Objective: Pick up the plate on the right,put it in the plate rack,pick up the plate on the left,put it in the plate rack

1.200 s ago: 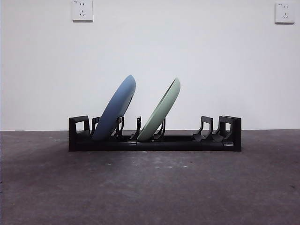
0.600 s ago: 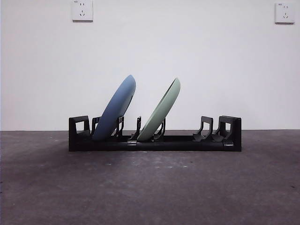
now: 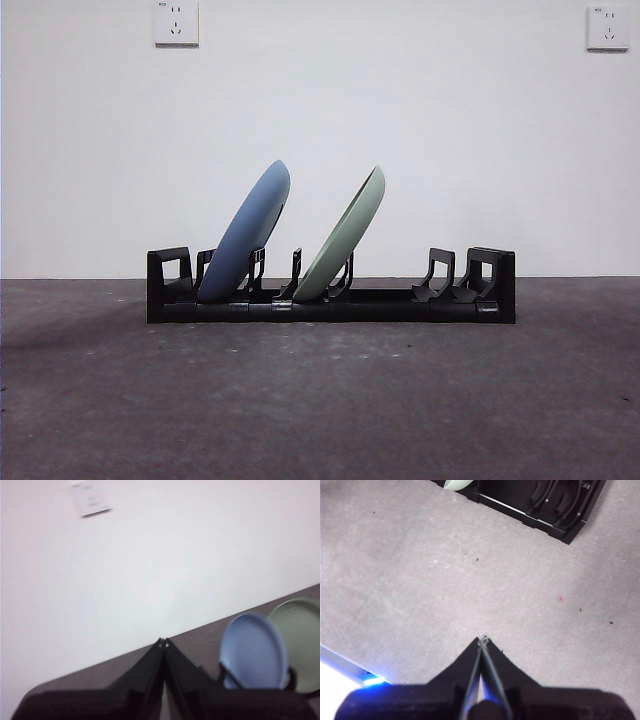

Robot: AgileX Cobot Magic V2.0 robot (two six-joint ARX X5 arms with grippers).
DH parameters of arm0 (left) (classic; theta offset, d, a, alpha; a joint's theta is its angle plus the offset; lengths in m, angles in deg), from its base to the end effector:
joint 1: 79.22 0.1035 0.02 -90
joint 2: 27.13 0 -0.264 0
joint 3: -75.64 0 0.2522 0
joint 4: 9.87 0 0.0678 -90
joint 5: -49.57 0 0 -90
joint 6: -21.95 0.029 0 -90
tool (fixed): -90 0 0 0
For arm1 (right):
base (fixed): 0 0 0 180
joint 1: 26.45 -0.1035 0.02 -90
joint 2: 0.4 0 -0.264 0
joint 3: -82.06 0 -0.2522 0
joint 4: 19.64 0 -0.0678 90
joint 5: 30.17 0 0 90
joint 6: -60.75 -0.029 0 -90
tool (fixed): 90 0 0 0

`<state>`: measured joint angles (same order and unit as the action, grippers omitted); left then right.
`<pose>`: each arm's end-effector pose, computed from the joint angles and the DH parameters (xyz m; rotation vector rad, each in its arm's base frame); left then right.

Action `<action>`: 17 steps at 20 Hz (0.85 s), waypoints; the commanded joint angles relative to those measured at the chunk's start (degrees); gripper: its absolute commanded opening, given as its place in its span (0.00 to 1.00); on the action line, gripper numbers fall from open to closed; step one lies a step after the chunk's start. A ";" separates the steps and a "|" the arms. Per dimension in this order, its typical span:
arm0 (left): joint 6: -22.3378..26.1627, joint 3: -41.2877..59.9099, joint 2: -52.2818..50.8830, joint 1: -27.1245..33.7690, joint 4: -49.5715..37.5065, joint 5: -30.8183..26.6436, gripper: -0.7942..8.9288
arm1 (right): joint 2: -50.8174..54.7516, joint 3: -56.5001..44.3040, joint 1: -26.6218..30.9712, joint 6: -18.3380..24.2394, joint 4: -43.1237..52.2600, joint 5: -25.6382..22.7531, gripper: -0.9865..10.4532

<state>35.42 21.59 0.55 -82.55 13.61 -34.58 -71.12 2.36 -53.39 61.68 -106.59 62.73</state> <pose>0.1083 -0.0093 0.3430 0.2357 -0.0691 -0.1535 0.1815 0.0939 0.3957 -0.2253 0.9861 0.4843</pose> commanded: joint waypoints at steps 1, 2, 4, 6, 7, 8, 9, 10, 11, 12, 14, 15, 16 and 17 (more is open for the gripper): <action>0.26 9.68 -5.62 2.21 -1.68 0.09 0.08 | 0.09 -0.46 -0.02 0.26 0.39 -0.17 0.09; 0.26 12.76 -7.78 2.75 -1.68 0.09 0.08 | 0.09 -0.46 -0.02 0.26 0.39 -0.17 0.09; -0.20 18.93 -12.22 3.21 -1.64 0.11 0.08 | 0.09 -0.46 -0.02 0.26 0.39 -0.17 0.09; -1.99 24.24 -16.68 3.19 -1.64 0.11 0.08 | 0.09 -0.46 -0.02 0.24 0.39 -0.17 0.09; -2.91 26.84 -18.99 3.21 -1.66 0.09 0.08 | 0.09 -0.46 -0.02 0.26 0.39 -0.17 0.09; -3.30 28.72 -20.63 3.19 -1.64 0.09 0.08 | 0.09 -0.46 -0.02 0.26 0.39 -0.17 0.09; -4.07 30.73 -22.38 3.19 -1.64 0.09 0.08 | 0.09 -0.46 -0.02 0.24 0.39 -0.17 0.09; -4.59 32.09 -23.54 3.21 -1.62 0.09 0.08 | 0.09 -0.46 -0.02 0.26 0.39 -0.17 0.09; -5.14 33.42 -24.65 3.21 -1.55 0.09 0.08 | 0.09 -0.46 -0.02 0.24 0.39 -0.17 0.09; -5.73 34.40 -25.29 3.21 -1.62 0.09 0.08 | 0.09 -0.46 -0.02 0.24 0.39 -0.17 0.09; -7.48 36.57 -26.67 3.19 -1.57 0.09 0.08 | 0.09 -0.46 -0.02 0.24 0.39 -0.17 0.09; -8.61 37.92 -27.54 3.19 -1.62 0.09 0.08 | 0.09 -0.46 -0.02 0.24 0.39 -0.17 0.09; -9.66 38.95 -27.47 3.19 -1.64 0.09 0.08 | 0.09 -0.46 -0.02 0.26 0.42 -0.17 0.09; -10.88 39.89 -27.47 3.19 -0.92 0.13 0.08 | 0.09 -0.46 -0.02 0.26 0.39 -0.20 0.09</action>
<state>26.46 60.85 -26.77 -79.54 13.17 -34.51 -71.12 2.36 -53.39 61.68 -106.61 62.71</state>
